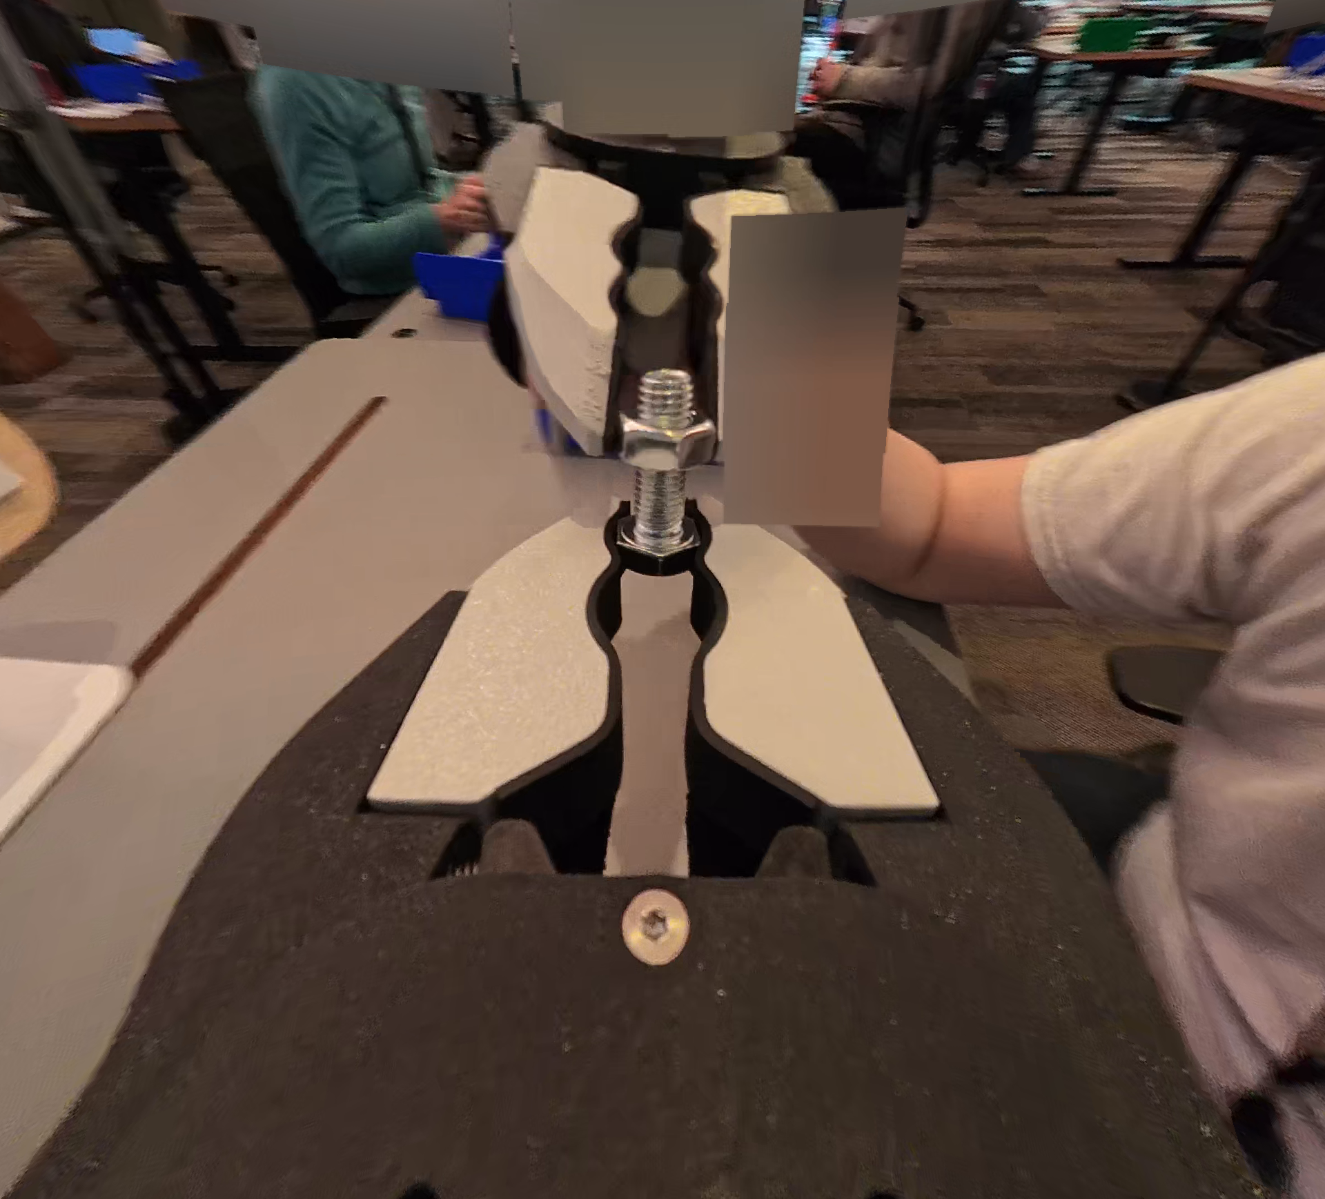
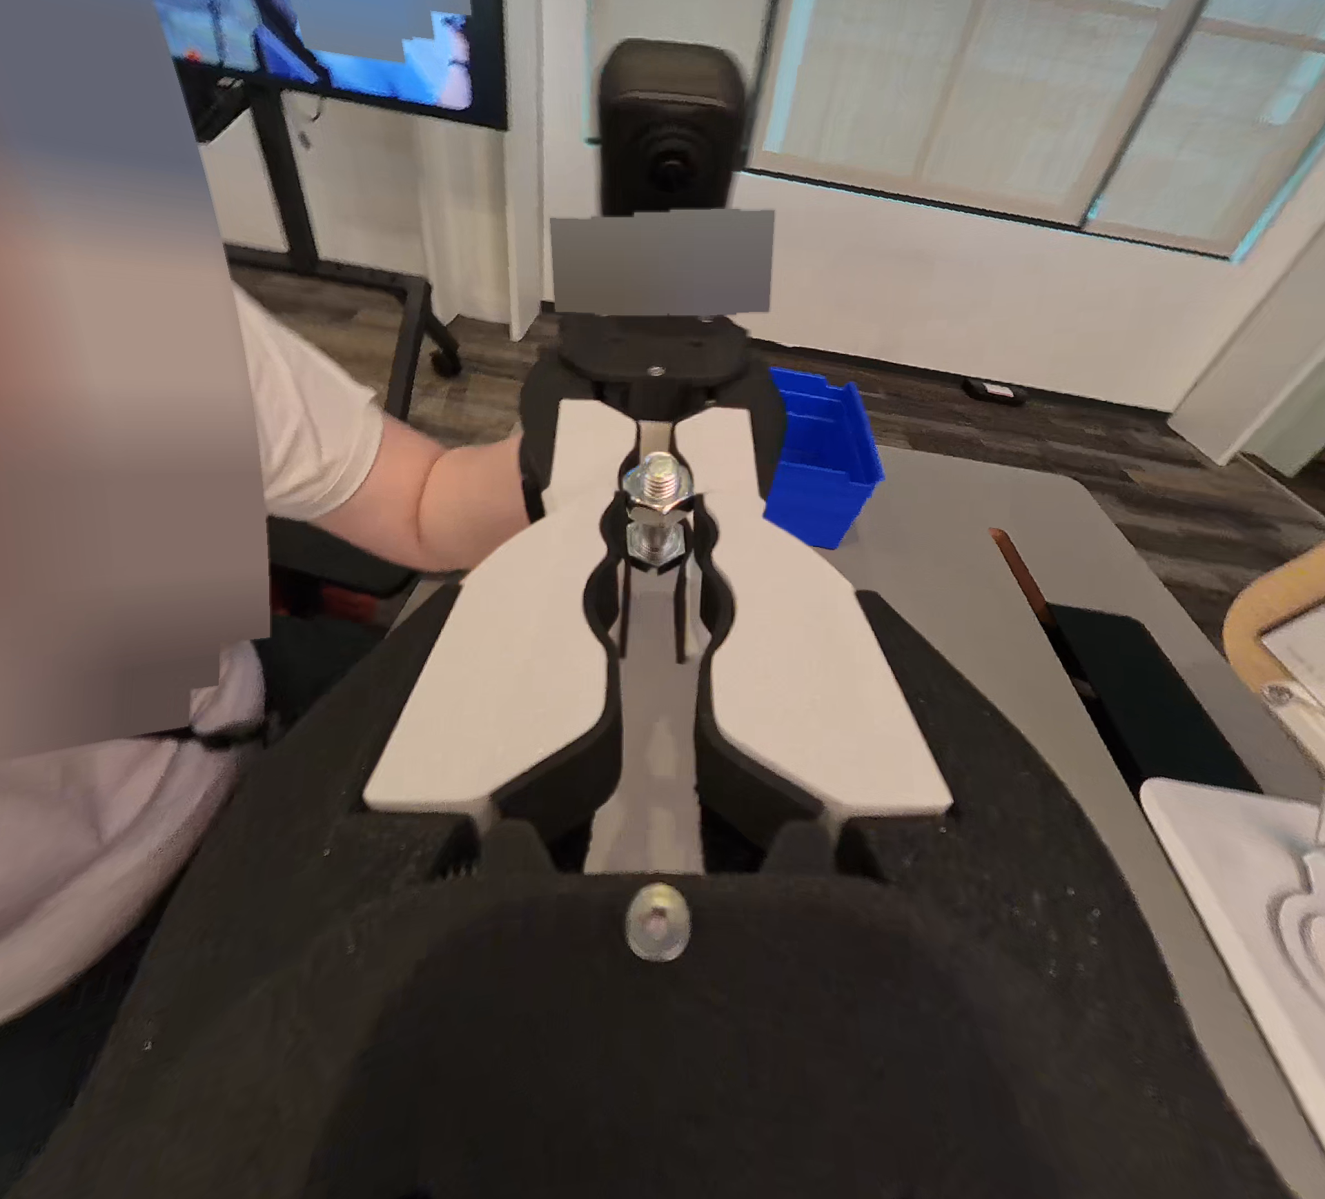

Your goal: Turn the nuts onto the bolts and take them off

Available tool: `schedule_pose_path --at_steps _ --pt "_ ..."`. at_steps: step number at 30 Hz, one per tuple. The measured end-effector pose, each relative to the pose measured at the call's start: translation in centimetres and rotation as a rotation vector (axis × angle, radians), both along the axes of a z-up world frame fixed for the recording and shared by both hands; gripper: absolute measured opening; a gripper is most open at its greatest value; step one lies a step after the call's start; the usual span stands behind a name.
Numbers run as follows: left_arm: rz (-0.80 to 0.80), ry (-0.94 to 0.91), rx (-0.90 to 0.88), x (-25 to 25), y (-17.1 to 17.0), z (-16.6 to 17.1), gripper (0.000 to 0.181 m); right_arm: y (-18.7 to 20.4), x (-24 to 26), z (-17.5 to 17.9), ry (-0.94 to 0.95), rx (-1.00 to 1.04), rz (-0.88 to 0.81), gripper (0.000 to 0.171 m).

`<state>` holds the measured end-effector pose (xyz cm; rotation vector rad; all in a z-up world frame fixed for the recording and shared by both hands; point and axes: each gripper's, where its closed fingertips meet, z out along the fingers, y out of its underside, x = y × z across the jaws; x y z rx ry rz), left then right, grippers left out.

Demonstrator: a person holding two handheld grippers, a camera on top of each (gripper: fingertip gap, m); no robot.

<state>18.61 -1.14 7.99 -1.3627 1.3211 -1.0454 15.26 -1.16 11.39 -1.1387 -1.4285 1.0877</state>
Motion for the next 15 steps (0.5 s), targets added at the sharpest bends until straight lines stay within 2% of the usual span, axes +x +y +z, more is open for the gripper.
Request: schedule_pose_path --at_steps 4,7,9,13,15 --pt "-0.248 0.045 -0.103 0.7 -3.9 -1.1 0.014 -2.8 1.0 -0.9 -0.017 0.096 0.202 0.017" --pt "-0.322 0.022 -0.141 1.1 -5.1 -0.9 0.014 -3.7 1.3 -0.9 0.007 0.08 0.286 0.017" --pt "-0.268 0.017 -0.133 1.2 -4.2 -0.9 0.014 -2.9 1.3 -0.6 0.014 0.058 0.24 0.021" --pt "-0.024 0.024 -0.052 0.8 -0.2 -1.0 0.014 -0.2 0.7 0.7 0.06 -0.004 0.049 0.04" --pt "-0.02 0.0 -0.065 0.8 0.0 -0.7 0.014 0.6 0.4 1.0 0.073 -0.008 -0.02 0.042"
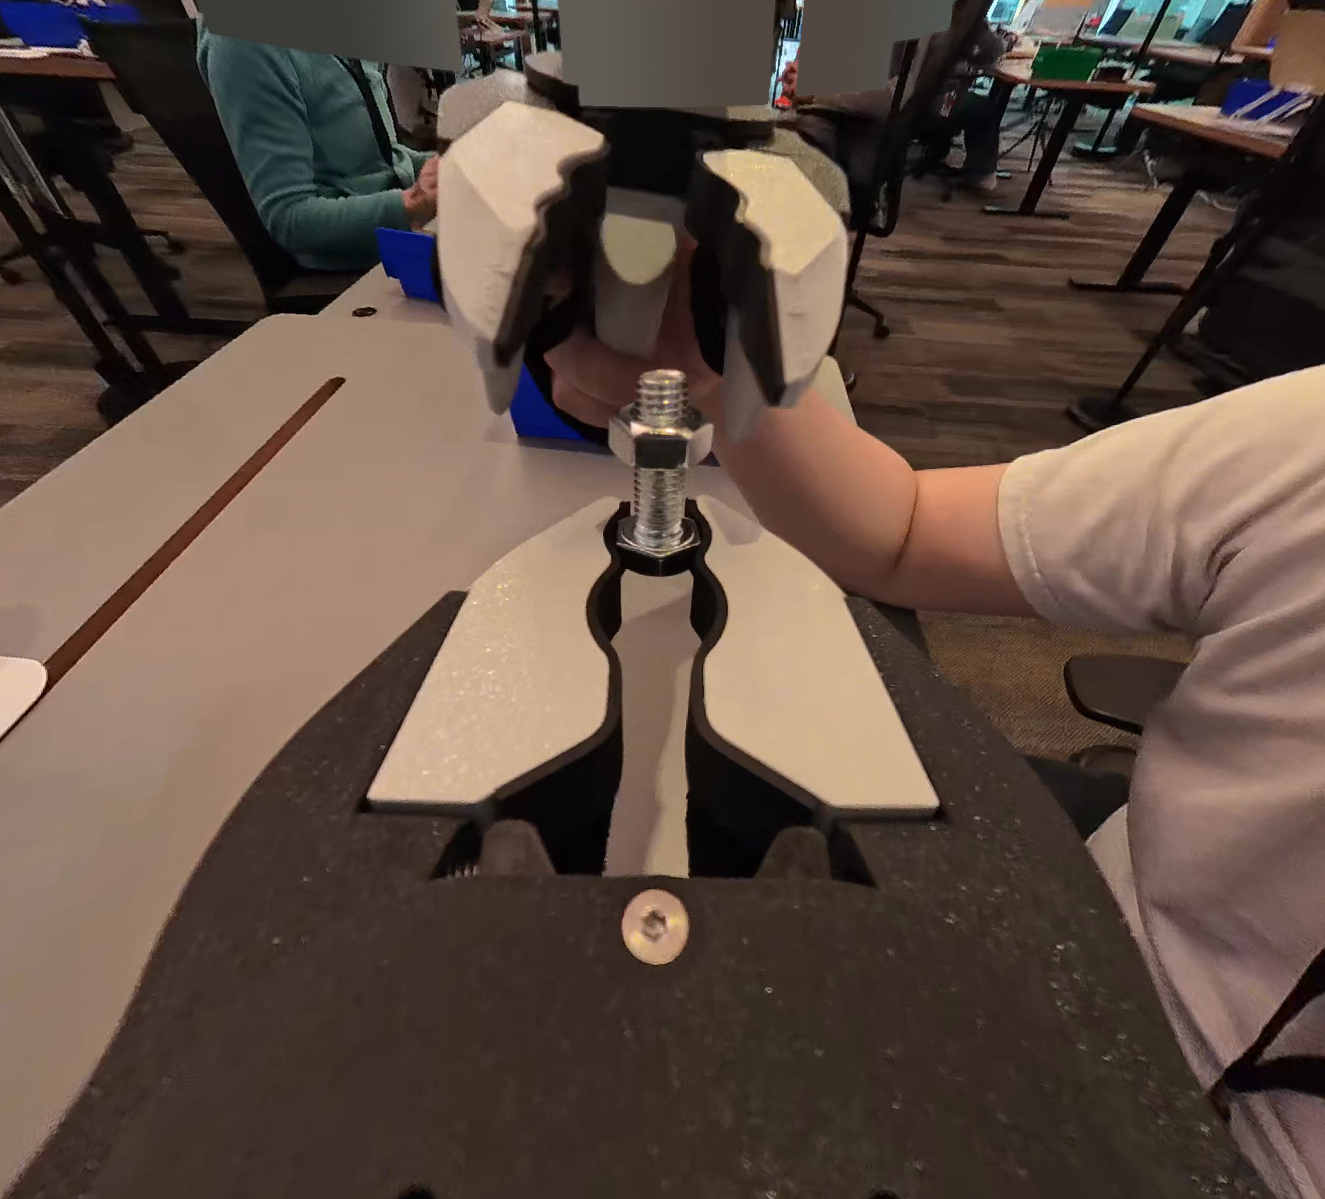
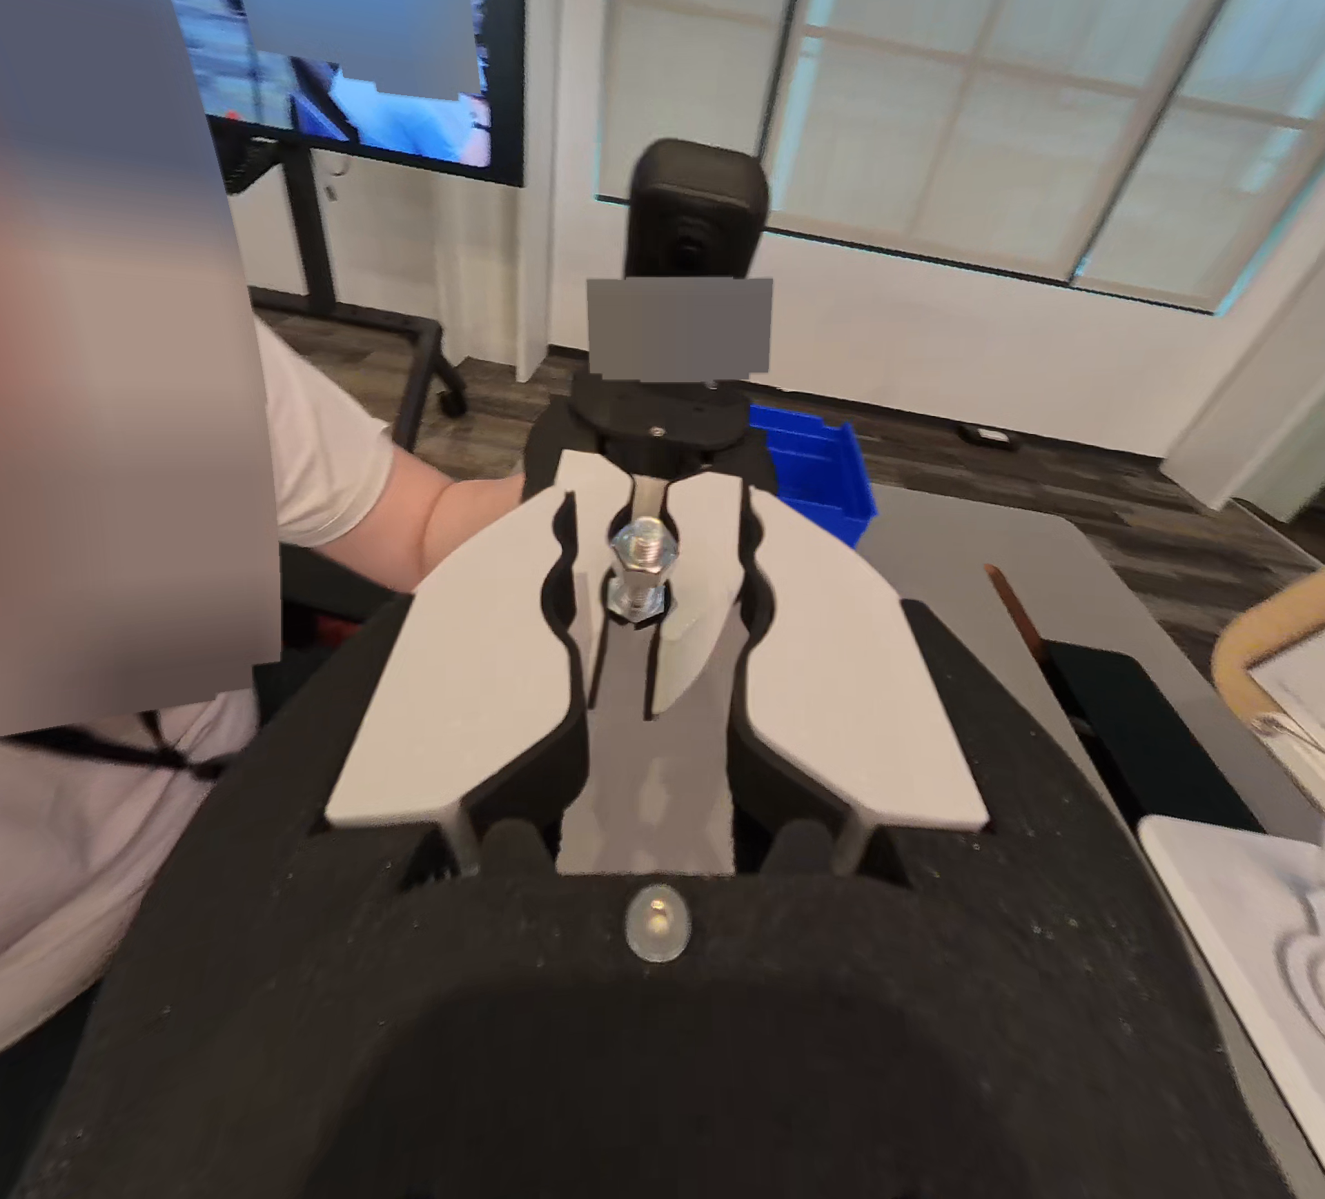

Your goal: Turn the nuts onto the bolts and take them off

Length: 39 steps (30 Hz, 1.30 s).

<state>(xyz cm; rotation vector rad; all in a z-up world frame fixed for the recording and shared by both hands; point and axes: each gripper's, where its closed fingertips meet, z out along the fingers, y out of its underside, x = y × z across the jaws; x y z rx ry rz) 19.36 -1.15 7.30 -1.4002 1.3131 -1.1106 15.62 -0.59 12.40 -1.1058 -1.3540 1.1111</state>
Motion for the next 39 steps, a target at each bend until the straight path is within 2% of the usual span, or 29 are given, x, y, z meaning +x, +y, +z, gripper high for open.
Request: schedule_pose_path --at_steps 3,7,11,15,19,23,27,30,34,39 --pt "0.007 -0.019 -0.003 -0.2 0.0 0.4 0.014 1.1 0.1 -0.1 -0.024 0.035 -0.093 0.042" --pt "0.017 -0.049 -0.008 -0.6 0.2 1.1 0.014 1.8 1.3 0.1 -0.022 0.015 -0.121 0.037" --pt "0.058 -0.056 0.01 -0.7 0.7 1.3 0.014 0.7 0.3 0.6 0.015 -0.073 -0.055 0.042" --pt "0.049 -0.06 0.001 -0.7 0.5 1.3 0.014 1.4 -0.4 -0.4 -0.049 0.008 -0.141 0.041" --pt "0.044 -0.072 -0.016 -0.9 0.6 1.6 0.015 1.8 0.9 0.6 0.018 -0.056 -0.117 0.034" --pt "0.045 -0.078 -0.013 -0.9 0.5 1.7 0.014 0.8 0.3 0.6 0.016 -0.062 -0.07 0.037" --pt "0.053 -0.091 -0.017 -0.9 0.5 1.9 0.015 1.6 -0.1 0.0 -0.02 0.009 -0.145 0.041" --pt "0.07 -0.109 -0.023 -1.3 0.9 2.2 0.014 2.7 0.9 0.6 0.017 -0.035 -0.187 0.03" --pt "0.078 -0.117 -0.021 -1.3 1.0 2.4 0.014 1.1 0.5 1.5 0.063 -0.09 -0.096 0.036" --pt "0.074 -0.114 -0.014 -1.0 0.7 2.3 0.014 1.3 -0.6 1.0 0.039 -0.066 -0.159 0.038"
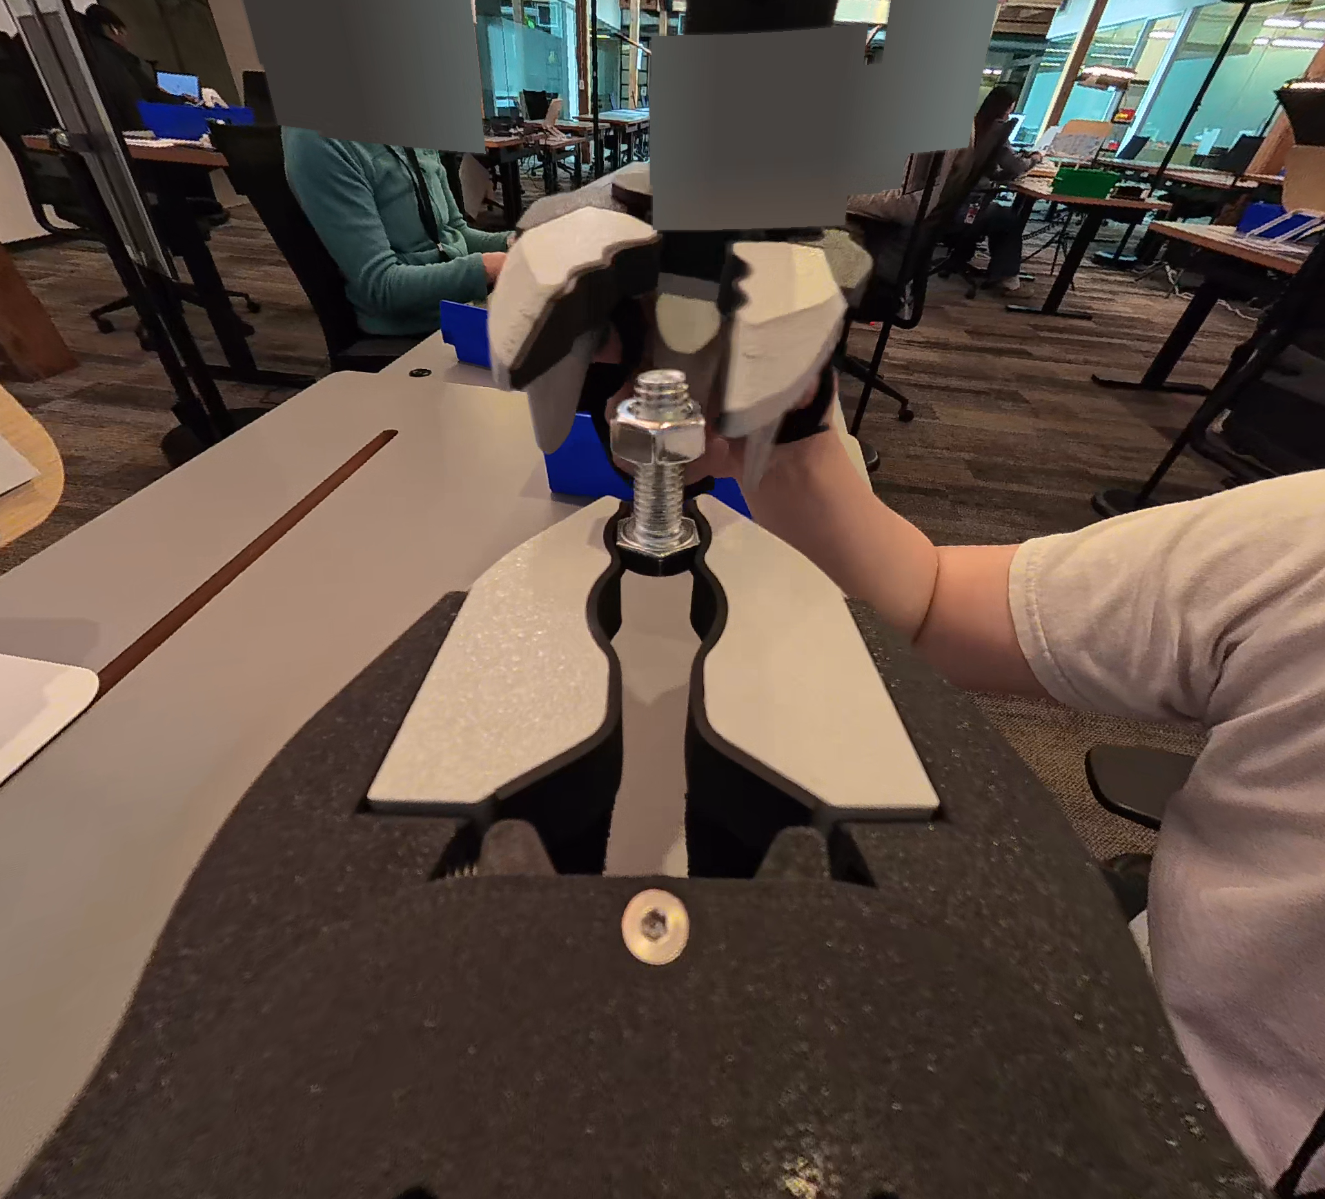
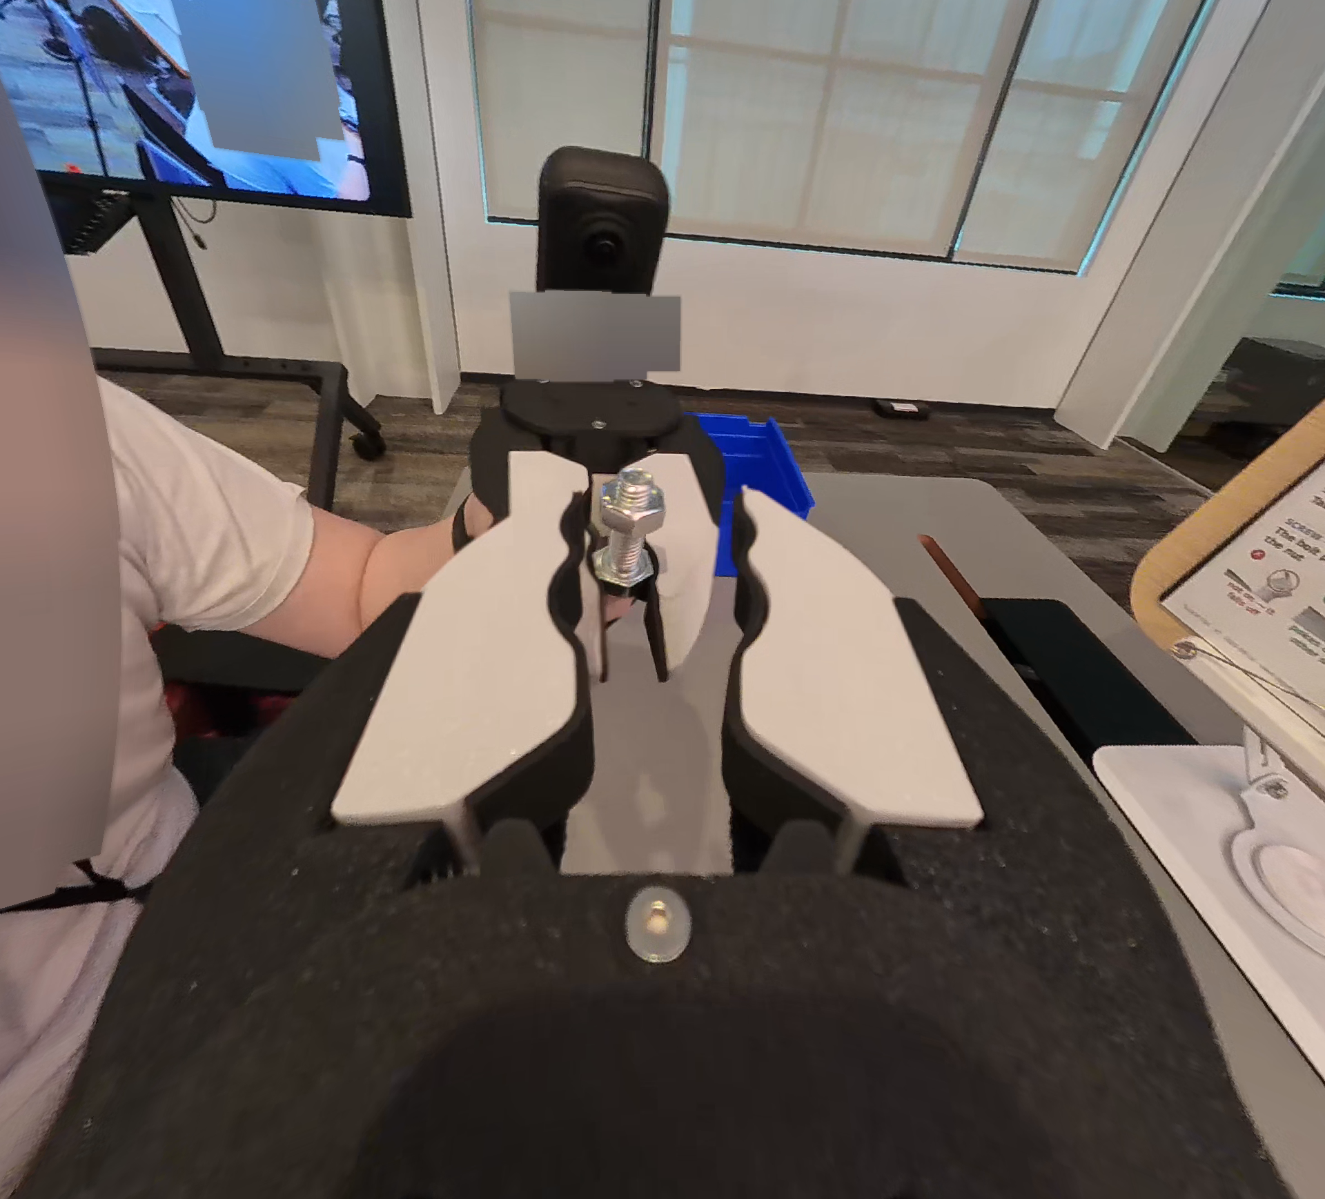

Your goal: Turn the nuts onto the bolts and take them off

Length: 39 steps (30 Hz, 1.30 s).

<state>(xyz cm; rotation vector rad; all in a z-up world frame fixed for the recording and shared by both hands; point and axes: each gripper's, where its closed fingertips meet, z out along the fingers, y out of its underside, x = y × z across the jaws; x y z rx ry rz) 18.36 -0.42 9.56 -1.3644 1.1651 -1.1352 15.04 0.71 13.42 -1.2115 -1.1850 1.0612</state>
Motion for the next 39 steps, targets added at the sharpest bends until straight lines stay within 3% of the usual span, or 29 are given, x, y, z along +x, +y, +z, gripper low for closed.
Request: schedule_pose_path --at_steps 5,9,20,25,28,32,39 --pt "0.022 -0.031 0.004 -0.5 0.2 0.7 0.014 2.4 2.0 0.3 0.04 -0.055 -0.085 0.032" --pt "0.042 -0.041 0.011 -0.7 0.6 0.9 0.014 1.0 1.2 1.0 0.087 -0.084 -0.01 0.038" --pt "0.056 -0.041 0.031 -0.5 0.4 1.0 0.014 1.1 -0.3 0.5 0.068 -0.065 -0.075 0.054" --pt "0.063 -0.057 0.029 -0.9 0.5 1.4 0.014 2.7 1.7 1.0 0.097 -0.072 -0.135 0.048" --pt "0.062 -0.052 0.029 -0.9 0.6 1.3 0.014 1.3 1.3 1.6 0.123 -0.087 -0.051 0.05" --pt "0.057 -0.041 0.024 -0.5 0.6 0.9 0.014 0.6 -0.5 0.4 0.043 -0.025 -0.072 0.054" --pt "0.061 -0.051 0.024 -0.9 0.6 1.3 0.014 2.7 1.2 0.9 0.118 -0.082 -0.112 0.045"
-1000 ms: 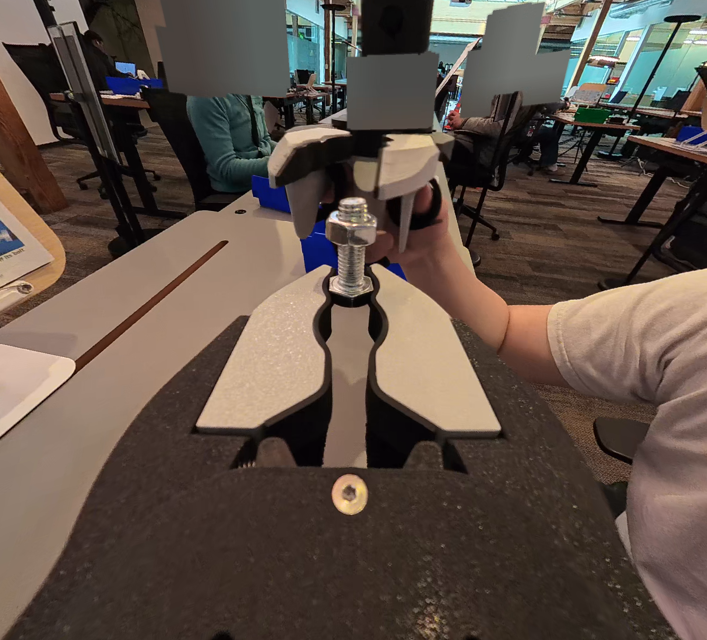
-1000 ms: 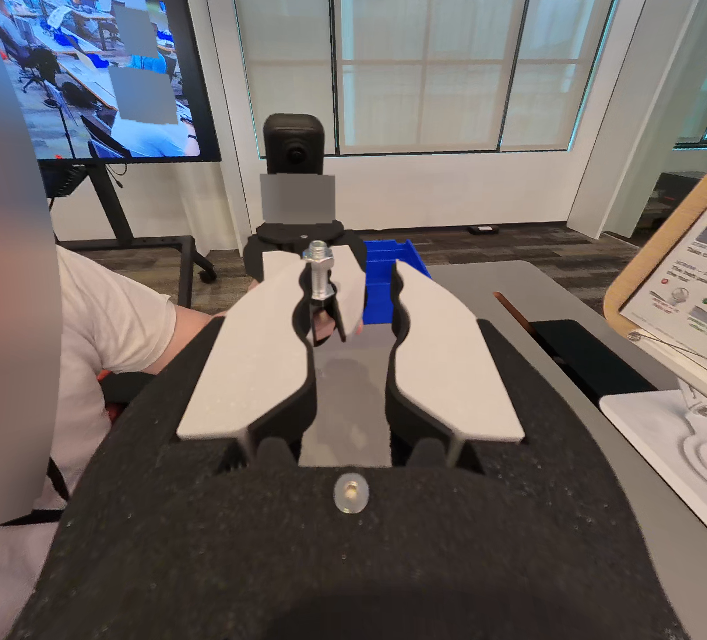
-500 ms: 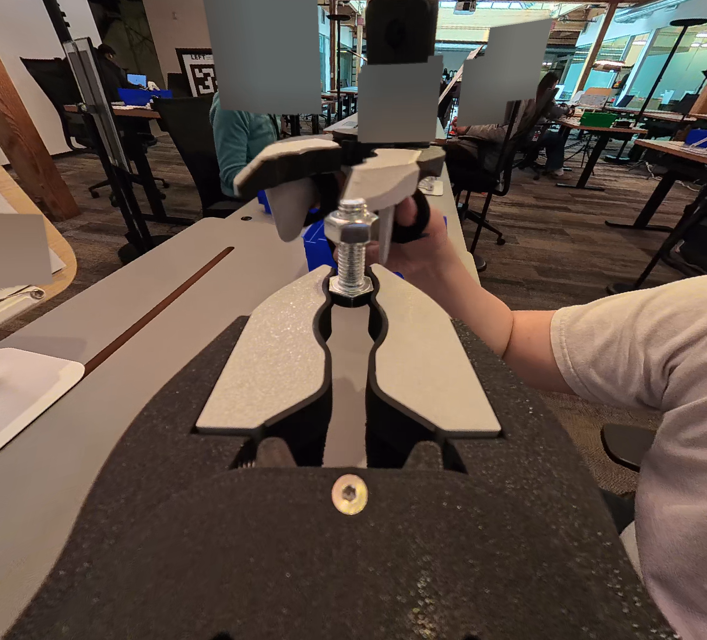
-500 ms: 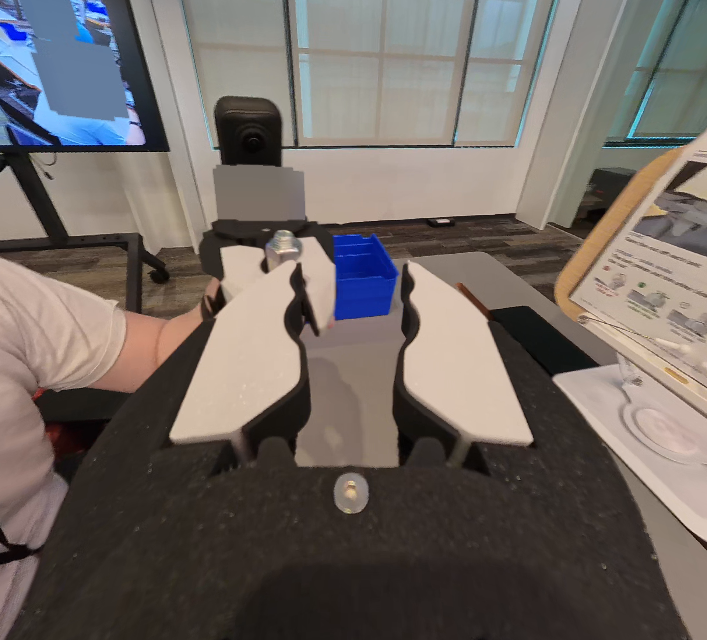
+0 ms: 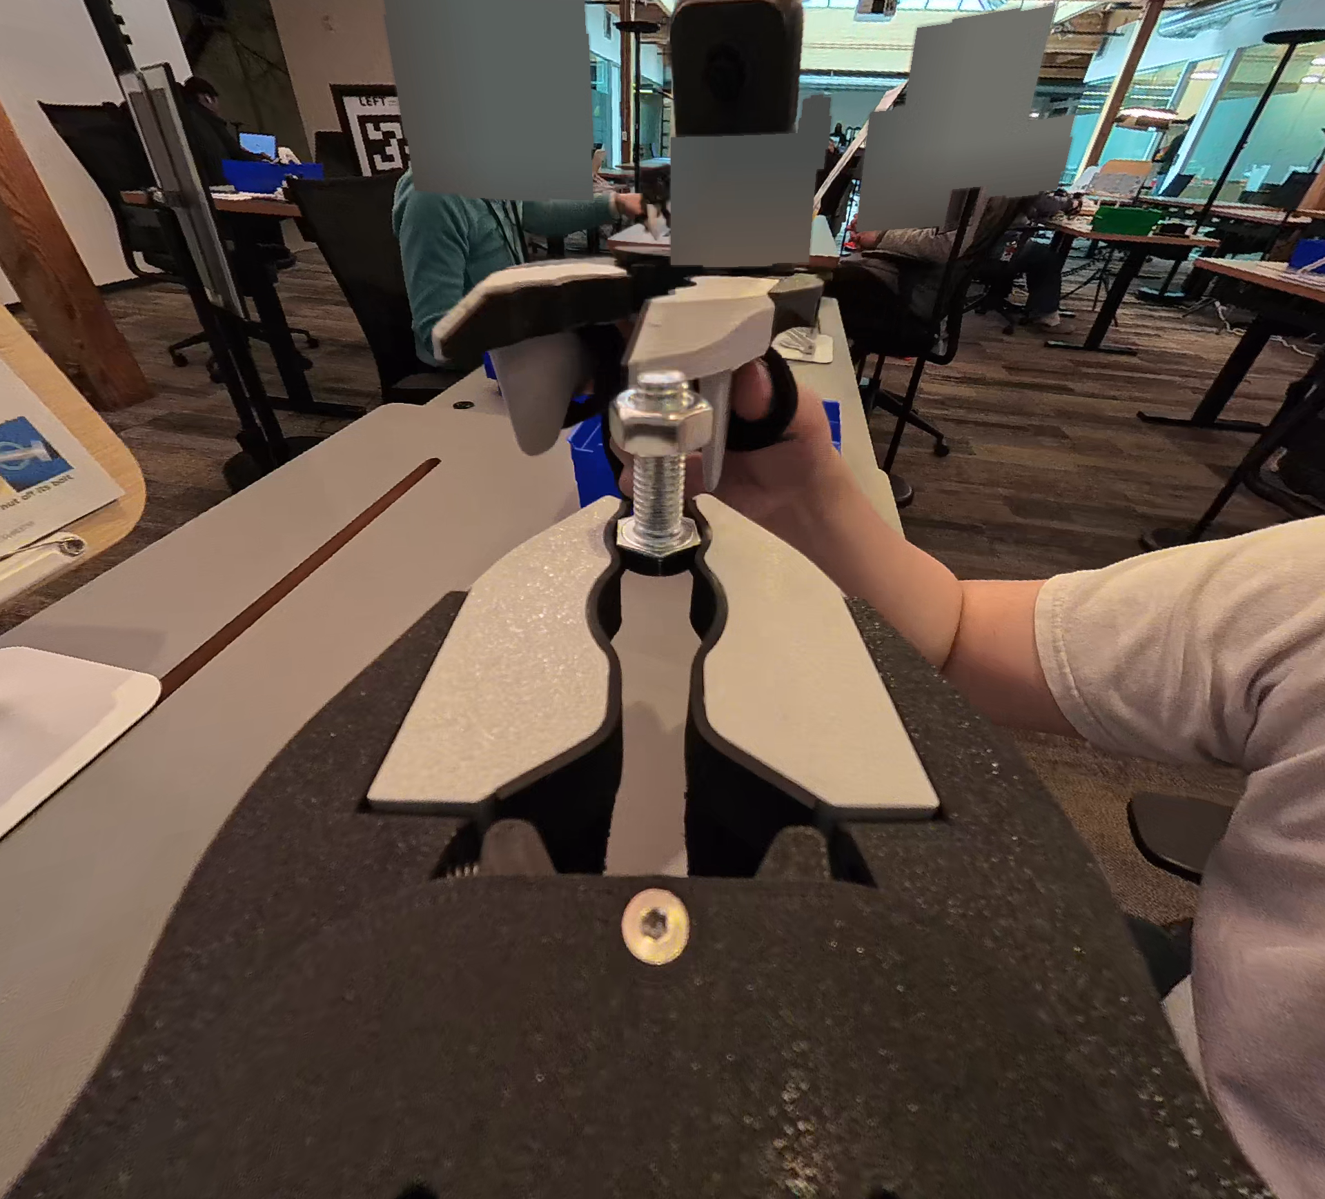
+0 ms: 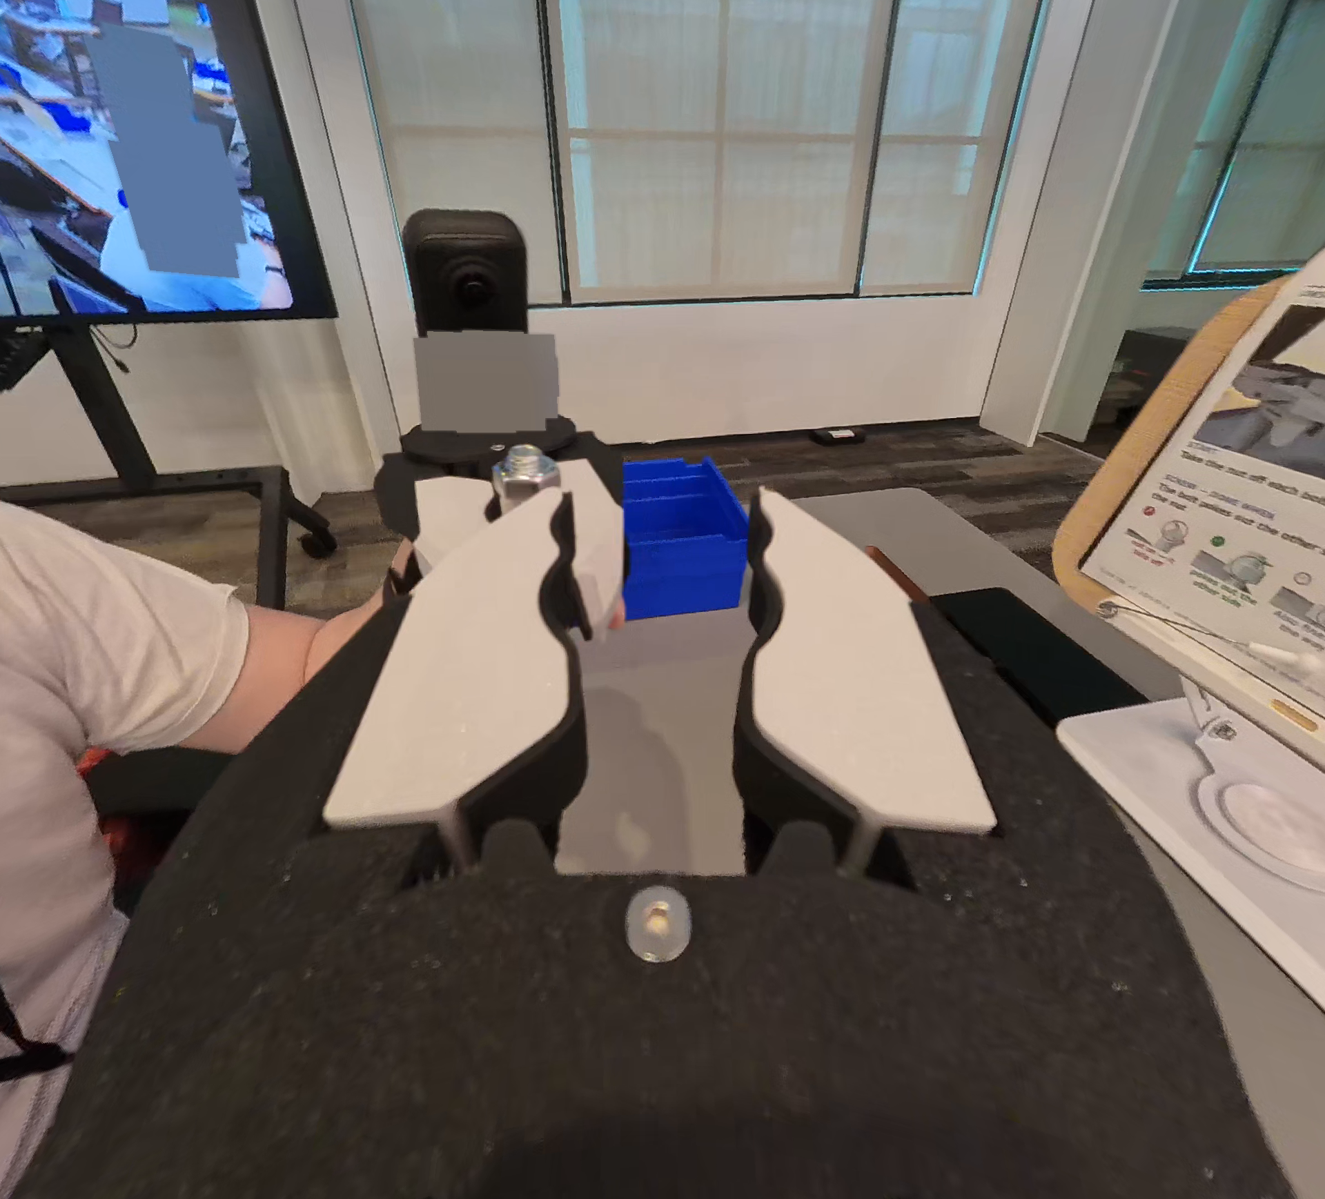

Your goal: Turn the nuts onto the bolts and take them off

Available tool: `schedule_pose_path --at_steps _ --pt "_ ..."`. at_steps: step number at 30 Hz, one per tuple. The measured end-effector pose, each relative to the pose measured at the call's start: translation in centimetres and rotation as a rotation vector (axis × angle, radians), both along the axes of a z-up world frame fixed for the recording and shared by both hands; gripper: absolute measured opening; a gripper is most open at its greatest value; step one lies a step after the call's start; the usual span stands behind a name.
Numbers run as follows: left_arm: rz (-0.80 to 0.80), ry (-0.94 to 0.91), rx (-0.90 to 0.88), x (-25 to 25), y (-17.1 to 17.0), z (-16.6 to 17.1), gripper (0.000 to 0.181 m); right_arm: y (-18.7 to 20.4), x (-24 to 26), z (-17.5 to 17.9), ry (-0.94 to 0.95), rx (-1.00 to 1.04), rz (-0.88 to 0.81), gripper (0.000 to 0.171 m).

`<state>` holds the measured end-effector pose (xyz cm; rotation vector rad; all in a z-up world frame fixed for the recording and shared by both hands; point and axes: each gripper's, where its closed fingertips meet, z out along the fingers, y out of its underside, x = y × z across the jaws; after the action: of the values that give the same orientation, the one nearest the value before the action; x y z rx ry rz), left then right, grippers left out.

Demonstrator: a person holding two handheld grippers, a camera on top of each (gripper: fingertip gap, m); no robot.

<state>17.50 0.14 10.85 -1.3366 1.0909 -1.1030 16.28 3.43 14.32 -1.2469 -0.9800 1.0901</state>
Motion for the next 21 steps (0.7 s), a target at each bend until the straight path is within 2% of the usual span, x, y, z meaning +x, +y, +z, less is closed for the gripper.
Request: schedule_pose_path --at_steps 4,8,15,18,21 --pt "0.006 0.004 0.002 0.0 0.2 -0.1 0.014 -1.2 -0.5 0.2 0.005 -0.007 0.07 0.048" --pt "0.008 0.016 0.006 0.3 0.1 -0.4 0.014 -2.3 -2.0 -0.2 -0.039 0.034 0.066 0.051" --pt "0.014 0.015 0.01 0.3 0.1 -0.3 0.014 -1.4 -1.5 -0.4 -0.046 0.014 0.026 0.054" --pt "0.006 0.001 -0.004 0.1 0.2 -0.1 0.014 -0.4 -0.3 -0.1 -0.024 0.003 -0.012 0.047" --pt "0.016 0.012 0.007 0.1 0.3 -0.3 0.014 -1.5 -0.7 0.4 0.007 -0.012 0.058 0.048"
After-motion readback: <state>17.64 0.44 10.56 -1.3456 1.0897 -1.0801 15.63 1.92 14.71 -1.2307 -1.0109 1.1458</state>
